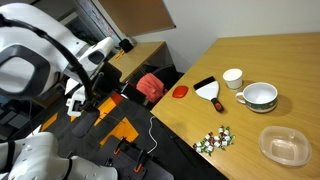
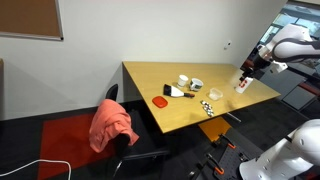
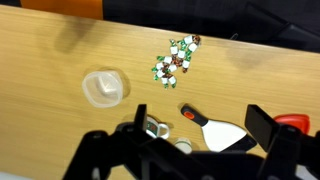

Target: Move the bowl to the left

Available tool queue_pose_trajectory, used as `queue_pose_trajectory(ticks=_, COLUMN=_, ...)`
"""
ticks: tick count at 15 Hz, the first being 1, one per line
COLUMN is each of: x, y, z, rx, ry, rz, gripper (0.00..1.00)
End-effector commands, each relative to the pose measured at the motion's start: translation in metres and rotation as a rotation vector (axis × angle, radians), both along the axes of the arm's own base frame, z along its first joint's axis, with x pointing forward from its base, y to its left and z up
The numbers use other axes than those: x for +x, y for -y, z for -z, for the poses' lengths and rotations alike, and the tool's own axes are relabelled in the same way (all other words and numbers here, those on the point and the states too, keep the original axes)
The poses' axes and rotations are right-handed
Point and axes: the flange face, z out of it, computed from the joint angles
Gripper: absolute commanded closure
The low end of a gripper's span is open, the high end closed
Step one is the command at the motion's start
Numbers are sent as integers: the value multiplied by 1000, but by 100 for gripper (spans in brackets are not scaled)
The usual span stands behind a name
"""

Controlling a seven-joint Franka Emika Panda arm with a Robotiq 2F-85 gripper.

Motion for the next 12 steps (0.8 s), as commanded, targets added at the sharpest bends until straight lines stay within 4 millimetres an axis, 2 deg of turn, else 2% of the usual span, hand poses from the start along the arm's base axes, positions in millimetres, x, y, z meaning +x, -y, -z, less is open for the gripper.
queue_pose_trajectory(ticks=1, x=44, y=51, z=17, rx=-45, ry=-9, rz=42, gripper=0)
queue_pose_trajectory(ticks=5, x=84, y=90, z=42, rx=-67, ry=-35, rz=41, gripper=0)
queue_pose_trajectory(ticks=8, x=106, y=114, z=62, rx=-39, ry=-44, rz=33, gripper=0)
queue_pose_trajectory(ticks=12, x=114, y=154, z=94, rx=-23, ry=-84, rz=25, gripper=0)
